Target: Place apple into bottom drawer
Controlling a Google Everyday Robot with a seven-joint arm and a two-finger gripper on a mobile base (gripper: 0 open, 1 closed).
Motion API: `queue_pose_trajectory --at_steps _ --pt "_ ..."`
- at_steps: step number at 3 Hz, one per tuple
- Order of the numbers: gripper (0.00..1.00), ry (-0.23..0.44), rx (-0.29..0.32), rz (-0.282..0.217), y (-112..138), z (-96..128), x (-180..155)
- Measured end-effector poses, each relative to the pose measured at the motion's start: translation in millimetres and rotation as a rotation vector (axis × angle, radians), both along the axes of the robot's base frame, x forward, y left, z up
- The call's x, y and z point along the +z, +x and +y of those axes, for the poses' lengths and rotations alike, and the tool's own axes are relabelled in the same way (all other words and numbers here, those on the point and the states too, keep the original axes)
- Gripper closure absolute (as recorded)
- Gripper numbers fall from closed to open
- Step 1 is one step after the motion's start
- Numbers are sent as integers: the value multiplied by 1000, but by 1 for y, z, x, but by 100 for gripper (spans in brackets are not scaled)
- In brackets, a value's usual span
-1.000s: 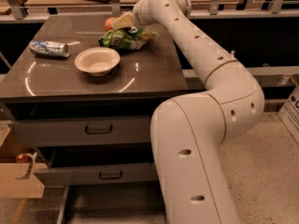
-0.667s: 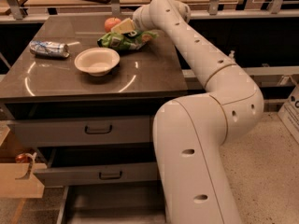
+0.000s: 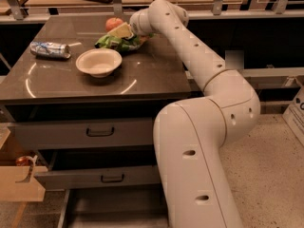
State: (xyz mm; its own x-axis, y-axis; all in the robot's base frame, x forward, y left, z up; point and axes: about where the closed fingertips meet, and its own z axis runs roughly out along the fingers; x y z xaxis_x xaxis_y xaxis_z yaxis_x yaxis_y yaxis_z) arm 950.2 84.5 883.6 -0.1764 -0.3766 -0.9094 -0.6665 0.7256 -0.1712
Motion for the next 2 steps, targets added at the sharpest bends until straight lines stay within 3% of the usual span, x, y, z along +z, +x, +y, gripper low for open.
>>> queue_pose_trajectory --at_steps 2 --pt "0 18 2 -33 10 13 7"
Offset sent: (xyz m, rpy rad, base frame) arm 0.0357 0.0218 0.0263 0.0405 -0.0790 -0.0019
